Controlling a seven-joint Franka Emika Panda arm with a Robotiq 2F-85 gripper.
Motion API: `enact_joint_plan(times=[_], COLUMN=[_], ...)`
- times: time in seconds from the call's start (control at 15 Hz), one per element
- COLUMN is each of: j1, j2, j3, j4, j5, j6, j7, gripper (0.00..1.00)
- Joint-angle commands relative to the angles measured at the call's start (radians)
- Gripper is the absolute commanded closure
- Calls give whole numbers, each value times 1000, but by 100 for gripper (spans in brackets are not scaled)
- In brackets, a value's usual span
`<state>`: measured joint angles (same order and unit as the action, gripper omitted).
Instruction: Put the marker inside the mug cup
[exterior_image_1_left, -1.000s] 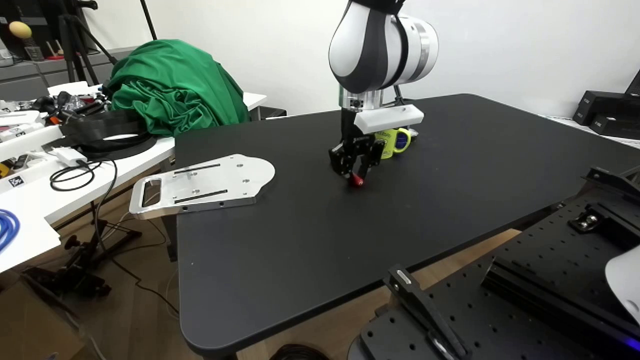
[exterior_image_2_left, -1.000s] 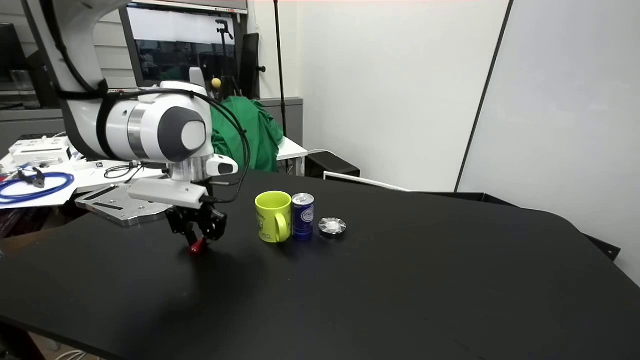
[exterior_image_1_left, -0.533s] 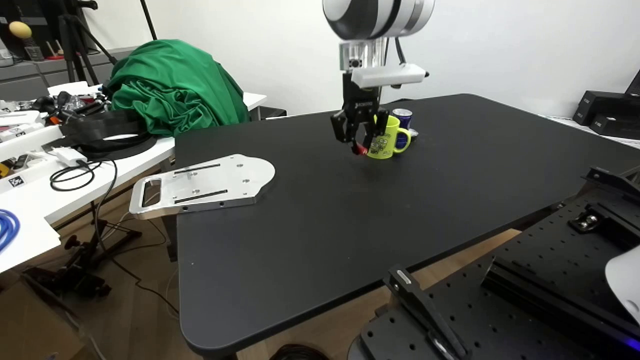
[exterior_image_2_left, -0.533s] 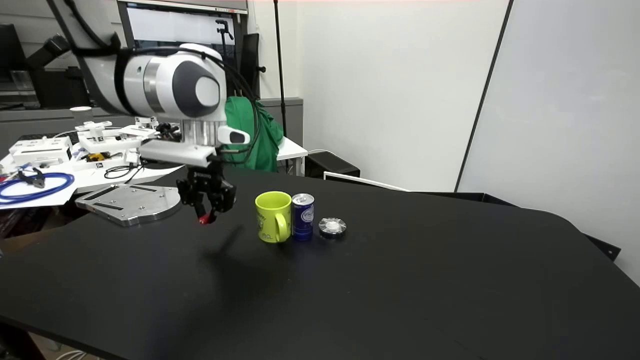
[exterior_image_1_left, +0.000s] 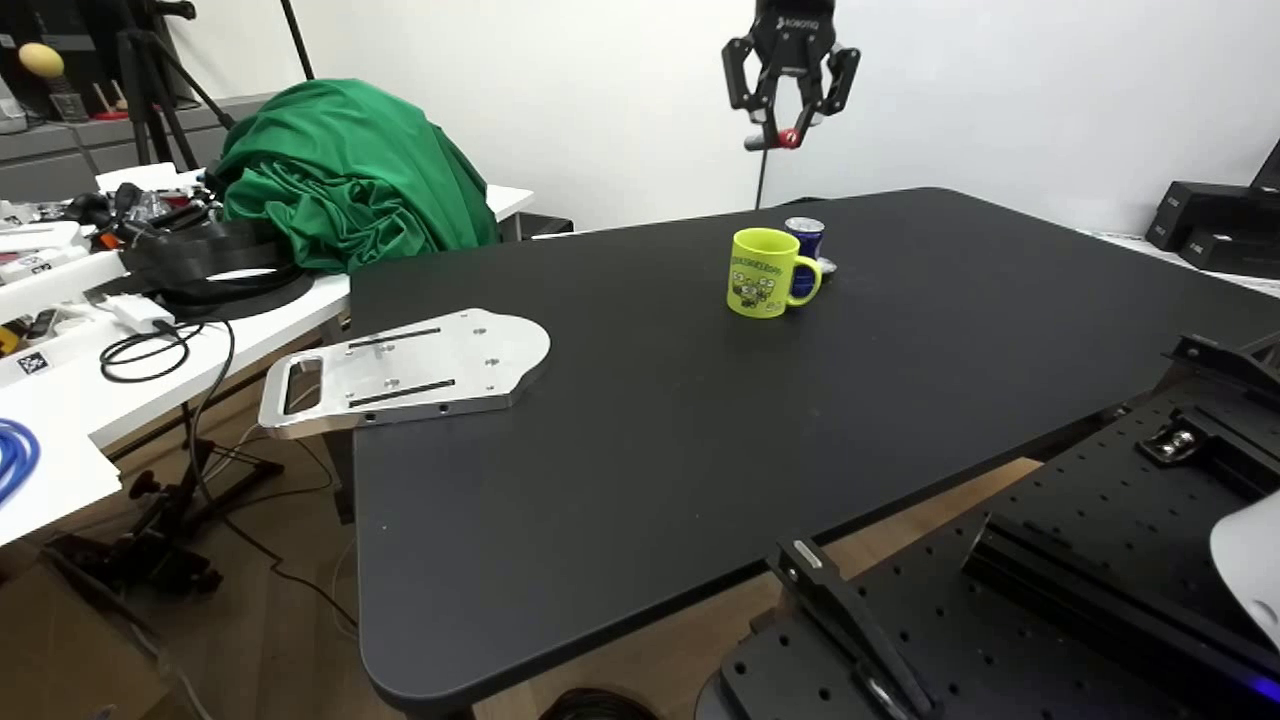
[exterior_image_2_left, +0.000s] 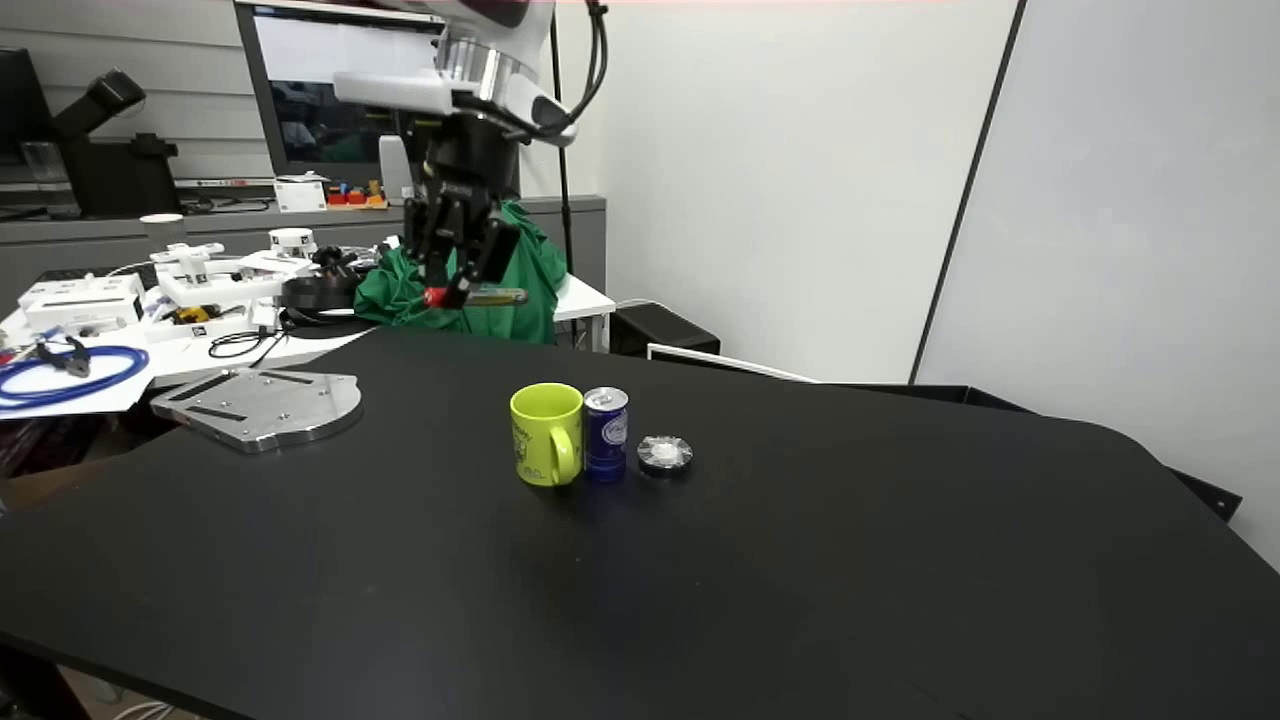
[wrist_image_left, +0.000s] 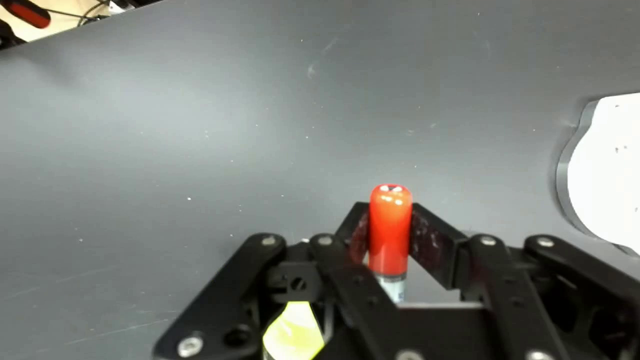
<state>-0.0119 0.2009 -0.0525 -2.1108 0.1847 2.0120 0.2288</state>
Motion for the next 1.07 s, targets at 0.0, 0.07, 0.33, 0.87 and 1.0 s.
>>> enact_joint_plan(times=[0.0,0.07,0.33,0.87,1.0], j1=[-60,-76,-132,-177,-173], j2=[-10,-3,39,129,149], j3=[-41,-52,-87,-94,-93], j4=[56,66,63,72,78], j5=[60,82,194,547,633], j6=[-111,-132,-159,-107,-83], j7=[66,72,93,167,177], gripper=[94,94,94,94,94])
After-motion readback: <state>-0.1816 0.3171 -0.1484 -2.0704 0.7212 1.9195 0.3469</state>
